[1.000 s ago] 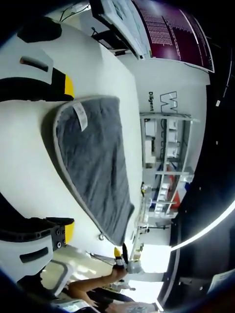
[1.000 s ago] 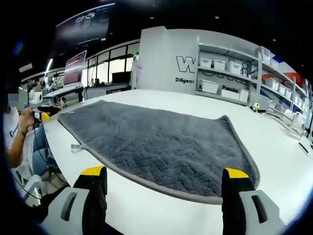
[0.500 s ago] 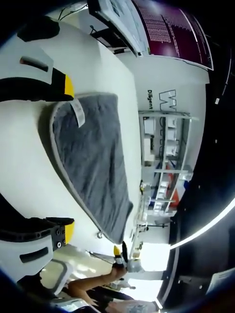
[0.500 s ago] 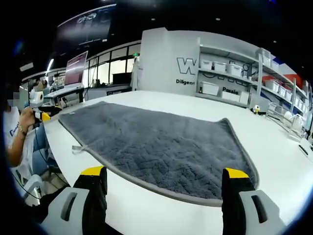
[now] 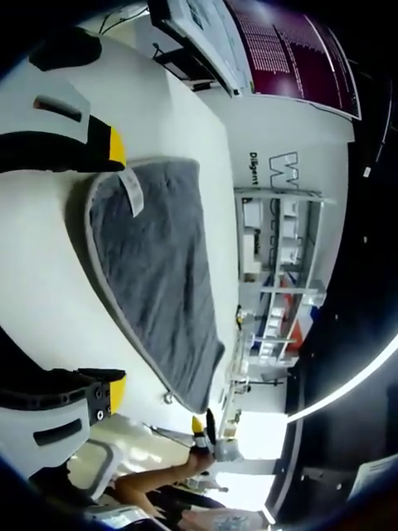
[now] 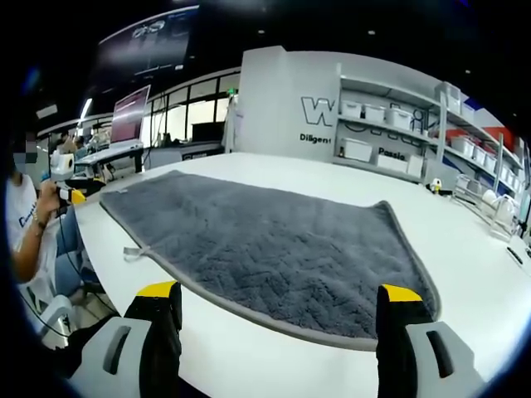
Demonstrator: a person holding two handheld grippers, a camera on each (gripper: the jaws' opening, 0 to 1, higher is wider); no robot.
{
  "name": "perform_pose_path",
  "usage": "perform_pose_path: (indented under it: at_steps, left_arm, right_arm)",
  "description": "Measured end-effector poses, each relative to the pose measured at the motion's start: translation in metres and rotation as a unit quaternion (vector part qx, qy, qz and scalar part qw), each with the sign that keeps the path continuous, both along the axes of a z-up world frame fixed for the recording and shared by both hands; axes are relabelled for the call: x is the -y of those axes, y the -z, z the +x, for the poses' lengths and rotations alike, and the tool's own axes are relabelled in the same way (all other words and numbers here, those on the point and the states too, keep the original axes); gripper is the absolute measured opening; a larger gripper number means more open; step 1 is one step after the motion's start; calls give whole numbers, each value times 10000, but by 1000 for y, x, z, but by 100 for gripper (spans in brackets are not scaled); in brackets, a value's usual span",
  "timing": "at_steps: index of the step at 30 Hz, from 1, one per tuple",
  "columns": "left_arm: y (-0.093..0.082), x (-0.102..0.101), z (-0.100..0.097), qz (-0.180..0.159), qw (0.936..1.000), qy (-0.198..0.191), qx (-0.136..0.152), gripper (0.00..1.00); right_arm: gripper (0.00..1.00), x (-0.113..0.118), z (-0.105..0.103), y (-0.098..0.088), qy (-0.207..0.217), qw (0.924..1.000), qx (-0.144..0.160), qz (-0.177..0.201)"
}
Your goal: Open the folded towel by lifting each exposed corner and separating the folded layers until the towel lies flat within the target outline without major curled edges
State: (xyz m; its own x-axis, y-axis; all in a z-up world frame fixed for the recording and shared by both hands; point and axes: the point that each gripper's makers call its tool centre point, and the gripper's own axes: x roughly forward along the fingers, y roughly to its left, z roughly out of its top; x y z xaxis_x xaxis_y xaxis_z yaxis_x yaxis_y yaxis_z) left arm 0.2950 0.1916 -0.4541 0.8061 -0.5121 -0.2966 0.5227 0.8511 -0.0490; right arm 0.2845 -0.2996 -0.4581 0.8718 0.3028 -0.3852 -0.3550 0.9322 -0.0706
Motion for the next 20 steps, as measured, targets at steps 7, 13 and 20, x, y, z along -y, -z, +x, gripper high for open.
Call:
perform_pose_path:
  at_steps: [7,13,20]
  left_arm:
    - [-1,3,-1,7,10000,17,9,97]
    - [-3,6,-1,-98,9999,36,39,97]
    - [-4,12,-1,-128,9999,85,53,97]
  right_arm:
    - [99,-1,-2,0,-18,10000,3,10]
    - [99,0,-3,1,-10,9999,-46,162]
    - [99,0,-5,-6,-23,9998,159,133]
